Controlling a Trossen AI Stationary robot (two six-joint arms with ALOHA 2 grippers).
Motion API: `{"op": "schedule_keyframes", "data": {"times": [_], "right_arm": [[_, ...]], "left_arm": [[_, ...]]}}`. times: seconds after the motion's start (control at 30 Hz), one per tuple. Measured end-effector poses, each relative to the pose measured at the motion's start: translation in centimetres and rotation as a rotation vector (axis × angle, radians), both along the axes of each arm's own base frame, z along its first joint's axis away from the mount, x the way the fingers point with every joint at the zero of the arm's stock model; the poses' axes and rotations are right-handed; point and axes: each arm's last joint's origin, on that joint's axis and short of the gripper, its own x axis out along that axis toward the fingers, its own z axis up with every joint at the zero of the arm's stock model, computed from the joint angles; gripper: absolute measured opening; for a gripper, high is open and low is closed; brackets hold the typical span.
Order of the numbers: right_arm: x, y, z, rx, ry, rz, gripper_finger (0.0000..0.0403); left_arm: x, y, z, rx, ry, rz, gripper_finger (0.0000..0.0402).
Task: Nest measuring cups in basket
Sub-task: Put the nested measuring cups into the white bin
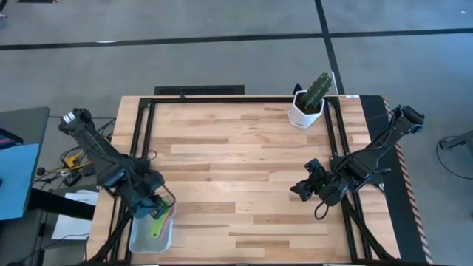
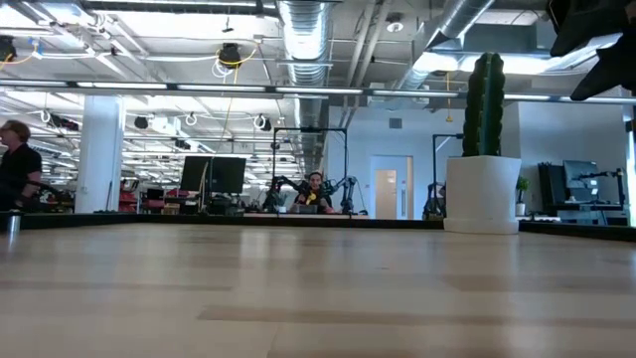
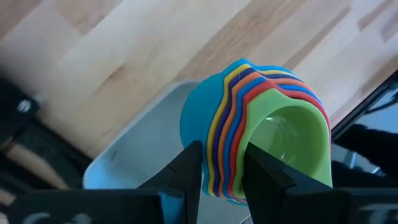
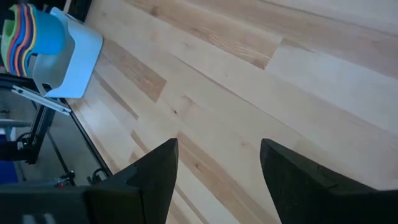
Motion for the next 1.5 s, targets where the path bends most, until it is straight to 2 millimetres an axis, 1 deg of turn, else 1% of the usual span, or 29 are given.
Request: {"op": "schedule_keyframes", "data": {"times": [0.27, 0.47, 0.7, 0.97, 1.2, 1.33, 1.5], "right_arm": [[0.3, -0.4, 0.0, 0.004, -0.003, -0.025, 0.025], [0.6, -0.7, 0.0, 0.006, -0.006, -0.048, 0.025], [0.7, -0.7, 0.1, 0.013, -0.013, -0.051, 0.025], [0.7, -0.7, 0.1, 0.016, -0.013, -0.049, 0.025], [0.7, -0.7, 0.2, 0.024, -0.022, -0.049, 0.025], [0.7, -0.7, 0.2, 0.024, -0.022, -0.049, 0.025], [0.8, -0.7, 0.2, 0.024, -0.023, -0.049, 0.025]], "left_arm": [[-2.7, -1.5, -0.4, 0.04, 0.024, -0.022, 0.0087], [-4.0, -2.3, -2.2, 0.046, 0.026, 0.0, 0.0087], [-4.3, -3.0, -4.6, 0.01, 0.0, -0.008, 0.0087], [-4.6, -2.9, -7.1, 0.0, 0.014, -0.017, 0.0086], [-4.8, -2.6, -8.0, 0.015, 0.04, -0.026, 0.0086], [-4.9, -2.7, -9.0, -0.022, 0.057, -0.038, 0.0088], [-4.9, -2.8, -9.1, -0.033, 0.06, -0.038, 0.0098]]}}
